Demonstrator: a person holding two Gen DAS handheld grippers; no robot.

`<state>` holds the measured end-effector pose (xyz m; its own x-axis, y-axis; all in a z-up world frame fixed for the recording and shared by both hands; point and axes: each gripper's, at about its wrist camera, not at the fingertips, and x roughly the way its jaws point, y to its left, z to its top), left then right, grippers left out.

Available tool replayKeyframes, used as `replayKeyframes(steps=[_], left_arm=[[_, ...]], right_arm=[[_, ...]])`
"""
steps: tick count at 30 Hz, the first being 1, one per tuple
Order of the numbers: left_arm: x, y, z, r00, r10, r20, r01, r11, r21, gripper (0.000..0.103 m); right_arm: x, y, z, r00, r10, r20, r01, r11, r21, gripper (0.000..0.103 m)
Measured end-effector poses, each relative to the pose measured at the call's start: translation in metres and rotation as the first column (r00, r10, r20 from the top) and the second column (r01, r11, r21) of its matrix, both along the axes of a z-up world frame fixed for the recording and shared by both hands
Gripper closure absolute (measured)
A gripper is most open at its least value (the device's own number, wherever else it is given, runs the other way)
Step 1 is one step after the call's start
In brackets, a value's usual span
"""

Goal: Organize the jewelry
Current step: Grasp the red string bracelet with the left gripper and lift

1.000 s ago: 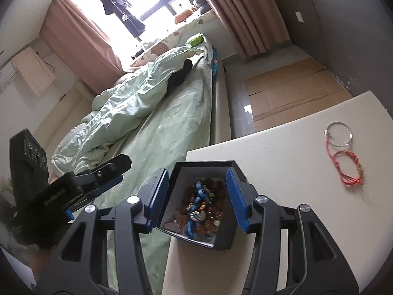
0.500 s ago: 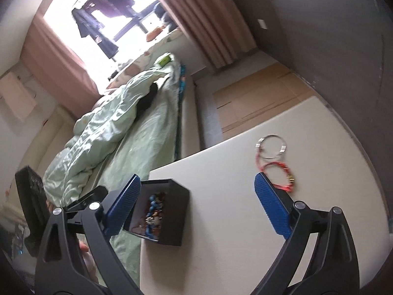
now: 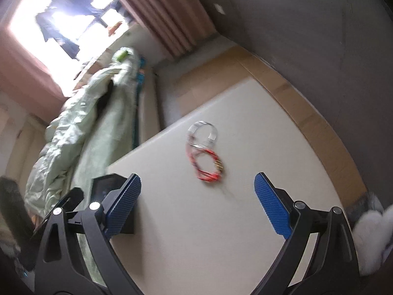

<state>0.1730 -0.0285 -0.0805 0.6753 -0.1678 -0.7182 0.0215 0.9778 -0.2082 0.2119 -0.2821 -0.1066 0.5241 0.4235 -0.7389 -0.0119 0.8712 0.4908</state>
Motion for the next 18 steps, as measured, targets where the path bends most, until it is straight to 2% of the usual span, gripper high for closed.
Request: replayKeyframes(steps=[6,10,18], left_arm=[[0.018,-0.034,-0.012,0.999,-0.033,-0.030,0.034,0.999,0.027,0.034],[0.030,-0.061,-0.020,0.995,-0.081,-0.060,0.081,0.997,-0.002,0.047],[0.061,-0.121,-0.039,0.976,-0.157,-0.148,0.160,0.987,0.003,0.061]], right_arm=[[0.011,-0.031,0.007,0.999,-0.043,0.006,0.043,0.998,0.036,0.011],[0.015,-0.053,0.007,0.997,-0.072,-0.012,0.073,0.997,0.038,0.021],[0.018,-0.088,0.003,0.994,-0.102,-0.048,0.105,0.993,0.062,0.031]])
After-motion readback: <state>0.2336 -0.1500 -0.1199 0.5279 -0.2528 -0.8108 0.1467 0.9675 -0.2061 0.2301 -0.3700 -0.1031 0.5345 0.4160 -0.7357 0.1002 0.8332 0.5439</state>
